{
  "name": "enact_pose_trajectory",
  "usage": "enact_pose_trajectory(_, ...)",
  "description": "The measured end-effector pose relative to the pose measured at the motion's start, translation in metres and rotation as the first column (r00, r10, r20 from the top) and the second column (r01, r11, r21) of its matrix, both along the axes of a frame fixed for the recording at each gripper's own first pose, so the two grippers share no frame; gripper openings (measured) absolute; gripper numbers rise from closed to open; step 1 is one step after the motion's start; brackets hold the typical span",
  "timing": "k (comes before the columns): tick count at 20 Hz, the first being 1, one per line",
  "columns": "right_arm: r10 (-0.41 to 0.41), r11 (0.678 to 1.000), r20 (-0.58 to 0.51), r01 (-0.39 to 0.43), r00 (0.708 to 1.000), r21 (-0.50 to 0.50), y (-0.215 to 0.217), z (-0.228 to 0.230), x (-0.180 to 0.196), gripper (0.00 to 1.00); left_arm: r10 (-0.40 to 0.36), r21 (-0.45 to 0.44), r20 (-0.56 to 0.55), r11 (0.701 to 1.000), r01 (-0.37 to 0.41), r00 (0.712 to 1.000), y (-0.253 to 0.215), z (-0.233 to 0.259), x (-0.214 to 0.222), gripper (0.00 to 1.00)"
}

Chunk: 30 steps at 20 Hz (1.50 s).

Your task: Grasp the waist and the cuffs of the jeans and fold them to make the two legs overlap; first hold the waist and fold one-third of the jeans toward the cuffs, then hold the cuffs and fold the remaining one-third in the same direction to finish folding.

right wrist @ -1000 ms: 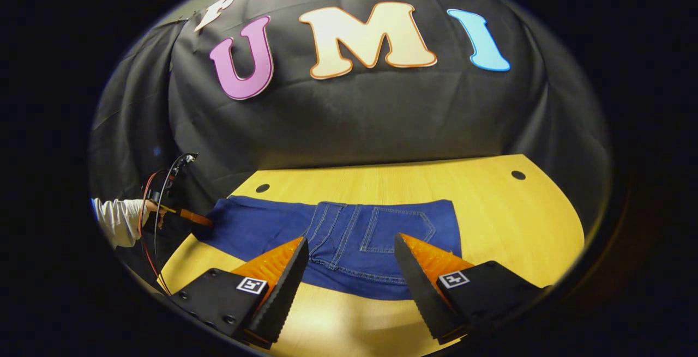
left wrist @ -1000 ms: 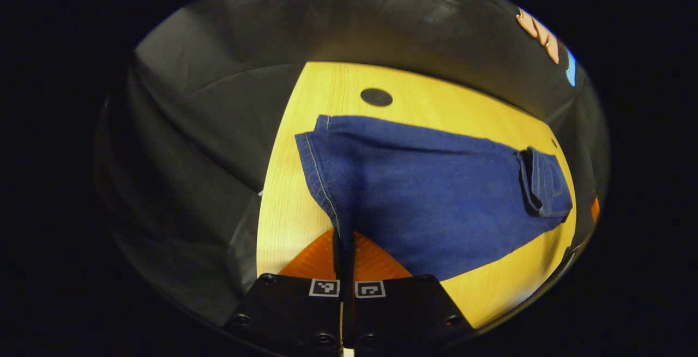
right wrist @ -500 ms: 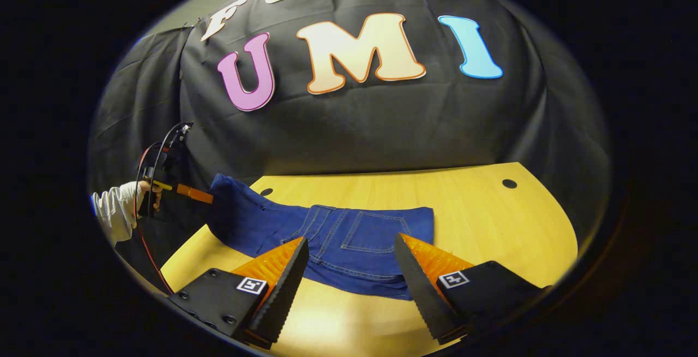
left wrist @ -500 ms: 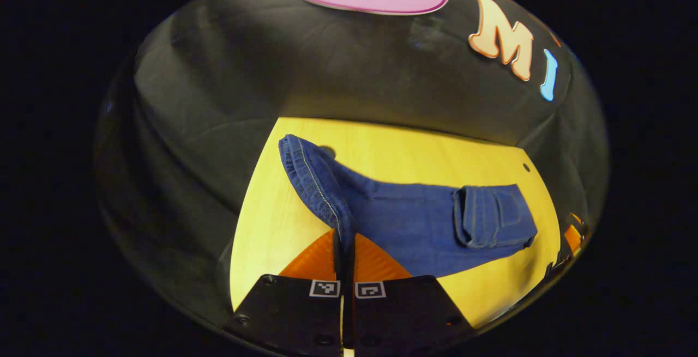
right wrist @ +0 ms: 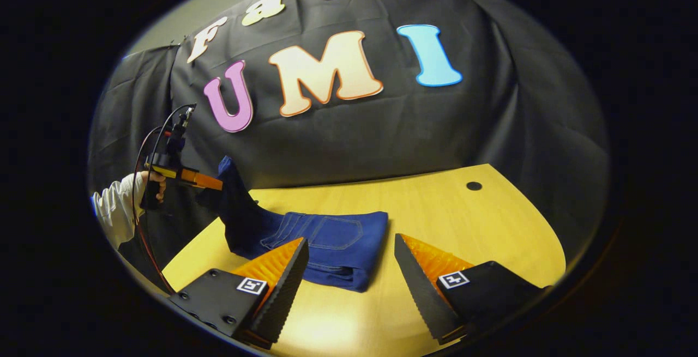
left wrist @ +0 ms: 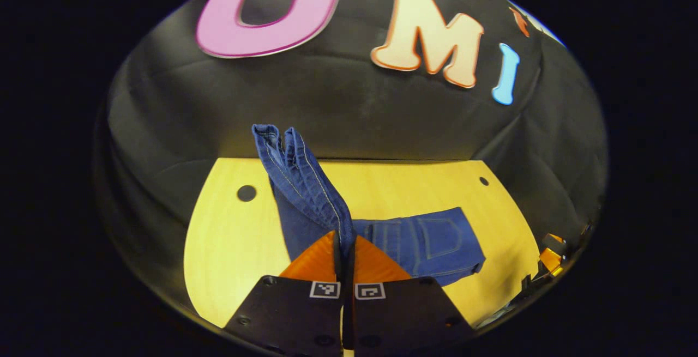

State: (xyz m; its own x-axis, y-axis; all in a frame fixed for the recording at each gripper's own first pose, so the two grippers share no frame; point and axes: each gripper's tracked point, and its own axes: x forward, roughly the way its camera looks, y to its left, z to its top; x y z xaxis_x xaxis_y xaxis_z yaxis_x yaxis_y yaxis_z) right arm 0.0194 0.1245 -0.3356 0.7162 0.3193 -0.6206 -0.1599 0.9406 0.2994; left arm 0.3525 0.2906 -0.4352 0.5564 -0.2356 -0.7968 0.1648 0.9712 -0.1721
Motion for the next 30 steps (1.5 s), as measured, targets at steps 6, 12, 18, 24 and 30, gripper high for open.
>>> enact_pose_trajectory(6, -0.058, 0.998, 0.002, 0.058, 0.998, -0.026, -0.067, 0.006, -0.012, 0.98, -0.162, -0.022, -0.021, 0.987, 0.161, 0.987, -0.115, -0.006, -0.002, 0.00)
enact_pose_trajectory(12, -0.101, 0.993, -0.009, 0.101, 0.995, -0.057, -0.119, 0.005, -0.033, 0.98, -0.270, -0.011, -0.072, 0.963, 0.270, 0.960, -0.215, -0.040, -0.029, 0.00)
enact_pose_trajectory(18, -0.076, 0.995, 0.003, 0.076, 0.997, -0.059, -0.143, 0.015, -0.038, 0.98, -0.227, 0.001, -0.082, 0.974, 0.228, 0.970, -0.261, -0.076, -0.065, 0.26)
enact_pose_trajectory(24, 0.051, 0.995, 0.236, -0.028, 0.971, -0.099, -0.095, 0.086, -0.014, 0.98, -0.098, 0.071, 0.374, 0.995, 0.077, 0.922, -0.234, 0.061, -0.063, 0.93)
enact_pose_trajectory(30, -0.031, 0.999, 0.523, 0.033, 0.852, 0.005, -0.023, 0.225, -0.004, 0.98, 0.002, 0.099, 0.628, 0.992, -0.082, 0.778, -0.146, 0.187, -0.128, 0.92)
